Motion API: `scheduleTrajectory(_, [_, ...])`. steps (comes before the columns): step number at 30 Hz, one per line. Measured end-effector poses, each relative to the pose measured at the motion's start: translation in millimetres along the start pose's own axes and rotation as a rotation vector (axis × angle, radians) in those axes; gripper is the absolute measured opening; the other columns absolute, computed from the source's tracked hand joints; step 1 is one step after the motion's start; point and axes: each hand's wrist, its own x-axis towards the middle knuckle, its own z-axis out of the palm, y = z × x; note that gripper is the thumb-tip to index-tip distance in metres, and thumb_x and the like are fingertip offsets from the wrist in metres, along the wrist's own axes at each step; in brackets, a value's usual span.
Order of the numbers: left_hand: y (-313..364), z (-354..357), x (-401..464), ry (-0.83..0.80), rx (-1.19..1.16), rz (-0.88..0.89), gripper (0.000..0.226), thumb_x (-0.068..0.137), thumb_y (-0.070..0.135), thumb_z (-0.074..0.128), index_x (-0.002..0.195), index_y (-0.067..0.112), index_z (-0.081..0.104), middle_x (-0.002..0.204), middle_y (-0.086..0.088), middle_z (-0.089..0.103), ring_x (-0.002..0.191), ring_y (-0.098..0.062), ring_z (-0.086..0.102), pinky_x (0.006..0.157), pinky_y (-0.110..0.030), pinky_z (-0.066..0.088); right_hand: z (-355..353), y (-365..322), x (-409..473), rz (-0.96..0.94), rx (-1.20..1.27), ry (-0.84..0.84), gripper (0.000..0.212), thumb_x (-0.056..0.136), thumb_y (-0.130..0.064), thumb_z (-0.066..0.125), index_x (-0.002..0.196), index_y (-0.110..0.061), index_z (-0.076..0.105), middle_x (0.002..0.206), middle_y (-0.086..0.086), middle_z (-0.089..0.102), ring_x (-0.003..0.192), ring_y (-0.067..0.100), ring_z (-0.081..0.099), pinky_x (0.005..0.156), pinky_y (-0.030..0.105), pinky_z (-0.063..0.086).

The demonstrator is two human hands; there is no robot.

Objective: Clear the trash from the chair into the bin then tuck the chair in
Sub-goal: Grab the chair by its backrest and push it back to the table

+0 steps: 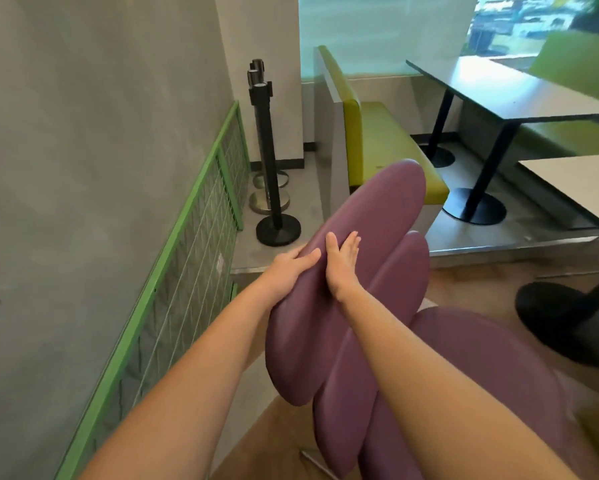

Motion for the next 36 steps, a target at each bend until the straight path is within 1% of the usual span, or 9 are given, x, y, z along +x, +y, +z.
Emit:
scheduleTrajectory(4, [1.0, -1.5, 16.3, -0.12, -0.148, -0.06, 0.043, 0.095, 0.039, 0.055, 0.135, 0.024, 0.055, 0.123, 0.001, 0.067, 0.11, -0.015, 0.065, 0.099, -0.032, 0.048, 17.9, 8.9, -19.3, 0.033, 0.095, 0.116, 0.06, 0.104, -0.047, 0.015, 0.155, -0.023, -0.006, 0.162, -0.008, -0.01, 0.148, 0.007, -0.011, 0.119, 0.039, -0.01])
scheduleTrajectory(11, [-3.1, -0.1, 10.0, -0.167, -0.282, -0.065, 0.039, 0.097, 0.024, 0.054, 0.136, 0.024, 0.049, 0.117, 0.001, 0.067, 0.101, -0.014, 0.066, 0.08, -0.025, 0.052, 26.9, 14.6, -26.7, 0.123, 0.152, 0.207, 0.063, 0.103, -0.05, 0.015, 0.156, -0.019, -0.001, 0.163, -0.005, -0.007, 0.149, 0.01, -0.009, 0.121, 0.042, -0.007])
scheduleTrajectory(14, [-7.0, -0.7, 7.7, -0.148, -0.325, -0.08, 0.044, 0.097, 0.023, 0.055, 0.139, 0.027, 0.045, 0.11, 0.007, 0.067, 0.097, -0.011, 0.067, 0.077, -0.024, 0.053, 25.7, 14.1, -30.4, 0.116, 0.174, 0.189, 0.063, 0.103, -0.05, 0.016, 0.155, -0.019, -0.001, 0.163, -0.005, -0.009, 0.149, 0.009, -0.009, 0.122, 0.044, -0.003])
scheduleTrajectory(18, [-12.7, -1.1, -1.2, -0.143, -0.351, -0.083, 0.055, 0.096, 0.021, 0.056, 0.147, 0.023, 0.039, 0.125, 0.0, 0.065, 0.104, -0.013, 0.067, 0.086, -0.027, 0.053, 23.8, 12.0, -42.5, 0.126, 0.188, 0.155, 0.063, 0.103, -0.05, 0.017, 0.155, -0.021, -0.002, 0.163, -0.006, -0.009, 0.149, 0.01, -0.007, 0.122, 0.046, 0.0])
scheduleTrajectory(22, [-17.2, 0.1, -29.3, -0.094, -0.371, -0.064, 0.048, 0.097, 0.019, 0.054, 0.142, 0.029, 0.042, 0.104, 0.01, 0.067, 0.09, -0.006, 0.068, 0.075, -0.021, 0.052, 25.3, 17.2, -63.4, 0.114, 0.175, 0.107, 0.063, 0.104, -0.049, 0.017, 0.155, -0.019, -0.002, 0.163, -0.005, -0.009, 0.149, 0.01, -0.008, 0.122, 0.045, -0.001])
scheduleTrajectory(25, [-26.7, 0.7, -52.9, -0.06, -0.39, -0.056, 0.056, 0.095, 0.021, 0.056, 0.148, 0.026, 0.037, 0.117, 0.005, 0.066, 0.1, -0.01, 0.067, 0.082, -0.025, 0.052, 27.9, 22.6, -84.8, 0.105, 0.177, 0.072, 0.063, 0.103, -0.051, 0.018, 0.155, -0.021, -0.002, 0.163, -0.006, -0.008, 0.15, 0.01, -0.005, 0.122, 0.045, 0.001])
scheduleTrajectory(28, [-35.2, 4.6, -84.8, -0.036, -0.423, -0.03, 0.046, 0.095, 0.019, 0.056, 0.141, 0.024, 0.049, 0.118, 0.001, 0.069, 0.103, -0.015, 0.069, 0.086, -0.028, 0.052, 27.6, 27.9, -111.1, 0.098, 0.159, 0.02, 0.065, 0.102, -0.053, 0.017, 0.155, -0.021, -0.002, 0.163, -0.007, -0.006, 0.15, 0.01, -0.003, 0.123, 0.044, 0.002])
scheduleTrajectory(32, [-46.1, 17.2, -131.3, 0.028, -0.5, 0.005, 0.031, 0.096, 0.015, 0.054, 0.123, 0.028, 0.061, 0.109, 0.001, 0.073, 0.1, -0.015, 0.07, 0.078, -0.025, 0.054, 21.1, 35.8, -152.7, 0.091, 0.169, -0.081, 0.067, 0.101, -0.056, 0.019, 0.155, -0.023, -0.002, 0.163, -0.01, -0.005, 0.149, 0.008, -0.001, 0.123, 0.042, 0.005])
scheduleTrajectory(36, [-57.8, 30.7, -174.0, 0.102, -0.532, 0.012, 0.038, 0.094, 0.019, 0.057, 0.131, 0.026, 0.058, 0.115, -0.002, 0.071, 0.105, -0.021, 0.068, 0.092, -0.037, 0.052, 13.7, 45.5, -189.1, 0.111, 0.176, -0.139, 0.07, 0.099, -0.06, 0.023, 0.156, -0.026, 0.003, 0.163, -0.01, 0.003, 0.149, 0.01, 0.008, 0.123, 0.042, 0.012])
